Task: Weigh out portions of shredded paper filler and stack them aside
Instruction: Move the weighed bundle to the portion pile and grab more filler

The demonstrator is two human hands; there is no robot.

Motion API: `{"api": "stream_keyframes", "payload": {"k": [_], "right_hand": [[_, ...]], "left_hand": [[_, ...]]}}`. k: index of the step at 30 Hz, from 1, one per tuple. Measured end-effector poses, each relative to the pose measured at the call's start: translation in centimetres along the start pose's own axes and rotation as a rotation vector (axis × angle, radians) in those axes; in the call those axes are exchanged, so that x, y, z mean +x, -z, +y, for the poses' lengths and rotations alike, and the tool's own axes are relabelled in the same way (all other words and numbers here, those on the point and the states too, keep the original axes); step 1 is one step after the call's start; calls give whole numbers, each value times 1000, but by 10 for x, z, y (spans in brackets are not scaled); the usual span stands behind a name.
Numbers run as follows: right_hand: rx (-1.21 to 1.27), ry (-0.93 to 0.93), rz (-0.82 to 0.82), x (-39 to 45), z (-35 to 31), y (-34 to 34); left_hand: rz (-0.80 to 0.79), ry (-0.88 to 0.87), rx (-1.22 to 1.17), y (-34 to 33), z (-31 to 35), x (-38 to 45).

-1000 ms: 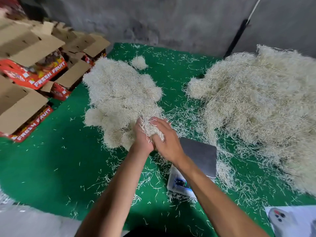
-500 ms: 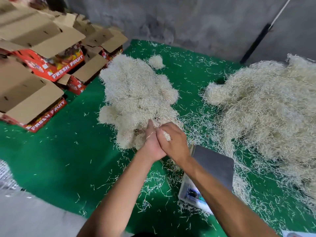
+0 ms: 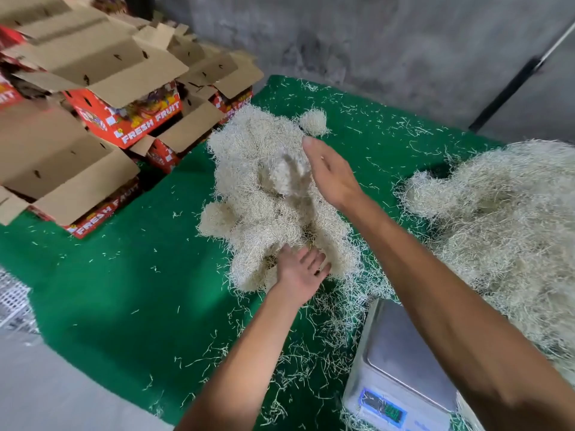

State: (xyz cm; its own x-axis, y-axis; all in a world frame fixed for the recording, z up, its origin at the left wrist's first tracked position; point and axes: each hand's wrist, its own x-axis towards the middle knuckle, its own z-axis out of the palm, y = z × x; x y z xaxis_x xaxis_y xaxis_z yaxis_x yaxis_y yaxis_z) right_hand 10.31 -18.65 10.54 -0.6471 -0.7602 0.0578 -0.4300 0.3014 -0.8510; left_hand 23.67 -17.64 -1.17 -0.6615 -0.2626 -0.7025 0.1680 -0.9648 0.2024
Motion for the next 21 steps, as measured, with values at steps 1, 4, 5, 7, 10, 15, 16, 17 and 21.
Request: {"api": "stream_keyframes", "payload": {"k": [1,4,5,7,10,15,16,17,21], "right_hand": [[-48,-18,-7,-5,8,0],[-102,-80,-16,-33,43,-3],[-88,-90,-7,-46,57,-4],[-52,-122,36,-77,84,0],[-14,-185,161,-127,122,19],[-16,-274,333,-197,178,79],[-26,-289,361,-208,188,93],[-31,-314,391,-218,197,106],[-52,-433,473,-253,237,151]], "left_hand": [[2,2,32,2,0,3],[-7,2,165,3,-7,5],[-16,-2,236,1,-12,5],[-34,-22,434,-7,-23,4],[-40,-85,864,-26,-52,3],[-117,-220,1202,-61,-120,12],[-141,-226,1232,-69,-136,15],[-155,-224,1260,-76,-151,20],[-212,-197,1361,-99,-204,44]]}}
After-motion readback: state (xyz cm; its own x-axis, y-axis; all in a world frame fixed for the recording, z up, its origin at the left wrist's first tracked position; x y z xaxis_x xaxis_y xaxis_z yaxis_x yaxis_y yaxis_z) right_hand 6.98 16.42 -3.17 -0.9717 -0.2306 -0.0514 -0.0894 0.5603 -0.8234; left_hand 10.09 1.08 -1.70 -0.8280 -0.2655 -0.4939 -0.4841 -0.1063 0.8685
